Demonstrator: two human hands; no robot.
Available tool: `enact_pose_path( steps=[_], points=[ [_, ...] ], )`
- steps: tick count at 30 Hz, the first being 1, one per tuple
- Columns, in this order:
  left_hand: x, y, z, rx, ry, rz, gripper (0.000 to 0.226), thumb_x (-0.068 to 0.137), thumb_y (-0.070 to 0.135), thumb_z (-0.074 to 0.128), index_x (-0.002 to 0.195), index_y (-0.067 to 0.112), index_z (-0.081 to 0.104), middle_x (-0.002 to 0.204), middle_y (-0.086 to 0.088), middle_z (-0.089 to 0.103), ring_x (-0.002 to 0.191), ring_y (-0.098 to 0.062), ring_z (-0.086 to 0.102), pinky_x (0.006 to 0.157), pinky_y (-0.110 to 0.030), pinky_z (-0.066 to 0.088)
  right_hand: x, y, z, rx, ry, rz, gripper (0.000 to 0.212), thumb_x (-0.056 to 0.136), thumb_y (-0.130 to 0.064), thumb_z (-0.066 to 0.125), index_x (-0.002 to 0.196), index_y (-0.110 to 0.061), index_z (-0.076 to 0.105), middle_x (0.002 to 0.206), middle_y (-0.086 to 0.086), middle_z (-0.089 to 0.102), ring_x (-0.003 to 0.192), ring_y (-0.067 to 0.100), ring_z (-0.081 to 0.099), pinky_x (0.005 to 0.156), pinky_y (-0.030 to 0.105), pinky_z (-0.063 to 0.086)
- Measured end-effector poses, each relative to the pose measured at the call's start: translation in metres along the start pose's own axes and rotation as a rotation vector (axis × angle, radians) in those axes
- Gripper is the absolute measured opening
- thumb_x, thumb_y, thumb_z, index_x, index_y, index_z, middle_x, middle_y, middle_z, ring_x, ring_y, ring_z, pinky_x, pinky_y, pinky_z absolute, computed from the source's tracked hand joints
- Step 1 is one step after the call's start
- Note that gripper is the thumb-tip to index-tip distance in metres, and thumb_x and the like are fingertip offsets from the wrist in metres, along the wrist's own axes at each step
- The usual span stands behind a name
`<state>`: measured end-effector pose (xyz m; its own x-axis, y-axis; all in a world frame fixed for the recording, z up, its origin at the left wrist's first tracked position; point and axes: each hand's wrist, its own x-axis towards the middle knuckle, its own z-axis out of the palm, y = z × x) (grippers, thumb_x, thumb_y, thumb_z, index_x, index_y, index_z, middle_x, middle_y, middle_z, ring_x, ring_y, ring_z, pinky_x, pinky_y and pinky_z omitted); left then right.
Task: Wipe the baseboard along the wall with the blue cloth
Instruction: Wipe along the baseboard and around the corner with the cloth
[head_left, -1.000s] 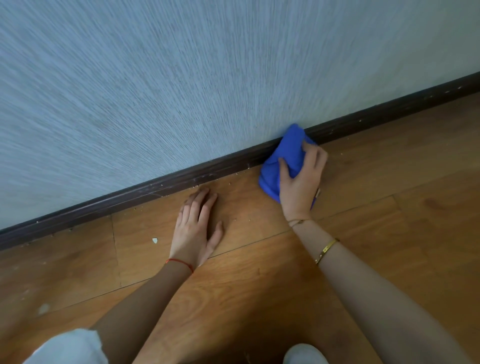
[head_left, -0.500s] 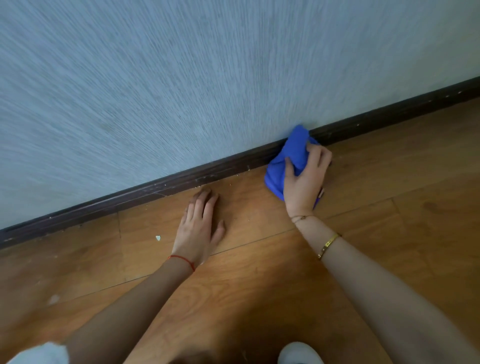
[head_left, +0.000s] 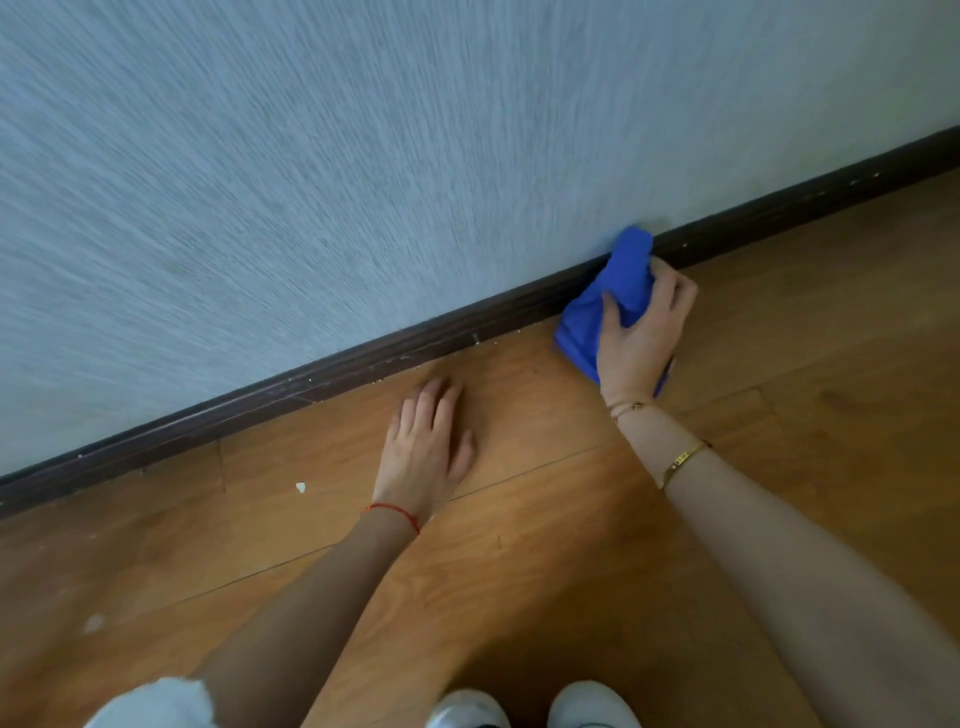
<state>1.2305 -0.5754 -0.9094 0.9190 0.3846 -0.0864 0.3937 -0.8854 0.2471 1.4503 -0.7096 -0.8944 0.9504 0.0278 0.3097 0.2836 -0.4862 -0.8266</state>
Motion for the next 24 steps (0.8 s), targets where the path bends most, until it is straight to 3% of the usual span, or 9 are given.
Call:
enact_pose_path(
  steps=[8, 12, 16, 19, 24],
  points=[
    [0.008, 0.003, 0.013, -0.029, 0.031, 0.021, 0.06, 0.098, 0.043, 0.043, 0.149, 0.012, 0.042, 0.151, -0.012, 0.041, 0.131, -0.035, 0.046, 0.109, -0.053, 0.039, -0.041, -0.019, 0.017, -0.004, -0.186, -0.137, 0.034, 0.084, -0.005, 0.069, 0.116, -0.005, 0.057, 0.123, 0.012, 0.047, 0.11, 0.022, 0.053, 0.094, 0.03, 0.05],
    [0.008, 0.002, 0.013, -0.052, 0.03, 0.025, 0.06, 0.098, 0.043, 0.045, 0.15, 0.014, 0.04, 0.153, -0.01, 0.038, 0.133, -0.033, 0.043, 0.109, -0.051, 0.038, -0.01, -0.001, 0.003, 0.028, -0.051, -0.082, 0.033, 0.082, -0.003, 0.07, 0.113, -0.006, 0.058, 0.118, 0.012, 0.048, 0.11, 0.021, 0.054, 0.095, 0.034, 0.05],
    [0.009, 0.001, 0.015, -0.068, 0.027, 0.022, 0.06, 0.098, 0.043, 0.047, 0.151, 0.015, 0.039, 0.153, -0.008, 0.038, 0.136, -0.031, 0.04, 0.111, -0.053, 0.037, 0.008, 0.006, -0.001, 0.001, 0.034, -0.014, 0.034, 0.083, -0.002, 0.067, 0.116, -0.005, 0.057, 0.119, 0.014, 0.048, 0.11, 0.022, 0.054, 0.1, 0.018, 0.041],
    [0.009, 0.001, 0.016, -0.079, 0.04, 0.021, 0.06, 0.097, 0.042, 0.048, 0.15, 0.014, 0.041, 0.152, -0.009, 0.039, 0.135, -0.031, 0.041, 0.108, -0.054, 0.039, -0.013, -0.005, 0.007, -0.011, -0.037, -0.067, 0.033, 0.085, -0.003, 0.066, 0.117, -0.003, 0.056, 0.121, 0.013, 0.046, 0.111, 0.022, 0.053, 0.099, 0.027, 0.046],
    [0.009, 0.0, 0.016, -0.082, 0.064, 0.036, 0.06, 0.096, 0.041, 0.048, 0.149, 0.013, 0.042, 0.151, -0.01, 0.04, 0.134, -0.031, 0.041, 0.108, -0.055, 0.039, -0.029, -0.009, 0.011, 0.01, -0.16, -0.135, 0.031, 0.086, -0.003, 0.067, 0.115, -0.004, 0.057, 0.12, 0.011, 0.047, 0.109, 0.02, 0.053, 0.096, 0.026, 0.047]
  ],
)
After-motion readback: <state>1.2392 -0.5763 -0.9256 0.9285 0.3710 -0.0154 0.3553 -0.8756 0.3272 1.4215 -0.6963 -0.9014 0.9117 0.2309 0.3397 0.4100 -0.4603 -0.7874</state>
